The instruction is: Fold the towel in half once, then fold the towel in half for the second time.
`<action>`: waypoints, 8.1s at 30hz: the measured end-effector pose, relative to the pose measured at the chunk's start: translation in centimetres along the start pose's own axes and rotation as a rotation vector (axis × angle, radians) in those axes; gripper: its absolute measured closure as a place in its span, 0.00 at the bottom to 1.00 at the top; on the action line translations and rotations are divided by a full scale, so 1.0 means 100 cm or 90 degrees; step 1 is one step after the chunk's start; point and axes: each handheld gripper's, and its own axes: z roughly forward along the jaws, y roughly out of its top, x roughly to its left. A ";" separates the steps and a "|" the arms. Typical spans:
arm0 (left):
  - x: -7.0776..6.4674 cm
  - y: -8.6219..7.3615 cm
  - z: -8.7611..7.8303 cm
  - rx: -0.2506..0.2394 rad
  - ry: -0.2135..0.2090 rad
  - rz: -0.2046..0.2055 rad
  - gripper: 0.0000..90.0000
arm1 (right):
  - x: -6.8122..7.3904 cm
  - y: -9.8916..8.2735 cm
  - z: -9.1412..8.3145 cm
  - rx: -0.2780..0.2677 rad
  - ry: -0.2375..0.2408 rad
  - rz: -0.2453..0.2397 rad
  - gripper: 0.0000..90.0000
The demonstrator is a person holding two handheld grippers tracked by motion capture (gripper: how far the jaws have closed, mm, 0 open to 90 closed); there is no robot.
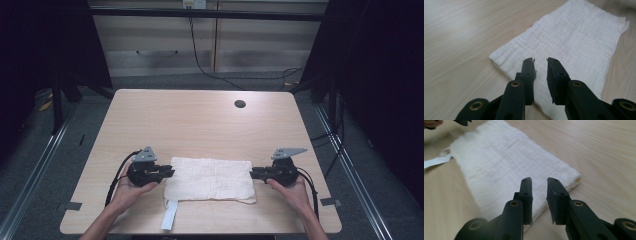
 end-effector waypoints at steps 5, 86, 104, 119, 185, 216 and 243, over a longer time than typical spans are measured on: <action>0.010 -0.003 0.014 0.021 -0.016 -0.024 0.90 | -0.016 0.012 0.012 0.013 -0.029 -0.005 0.82; 0.039 0.001 0.030 0.048 0.021 -0.014 0.95 | -0.026 0.026 0.042 0.009 -0.009 -0.008 0.98; 0.044 0.000 0.027 0.046 0.045 -0.035 0.96 | -0.002 0.045 0.024 -0.052 0.025 -0.048 0.98; 0.042 -0.003 0.026 0.043 0.052 -0.039 0.96 | 0.043 0.022 0.024 -0.009 0.090 -0.090 0.98; -0.035 -0.027 -0.025 0.016 -0.033 0.062 0.96 | 0.032 0.006 0.051 0.074 -0.012 -0.067 0.98; -0.023 -0.034 -0.003 0.034 0.012 0.042 0.96 | 0.032 -0.021 0.017 0.055 -0.026 -0.052 0.98; 0.012 -0.019 0.000 -0.019 0.011 -0.063 0.88 | 0.013 0.003 0.038 0.026 -0.039 -0.021 0.91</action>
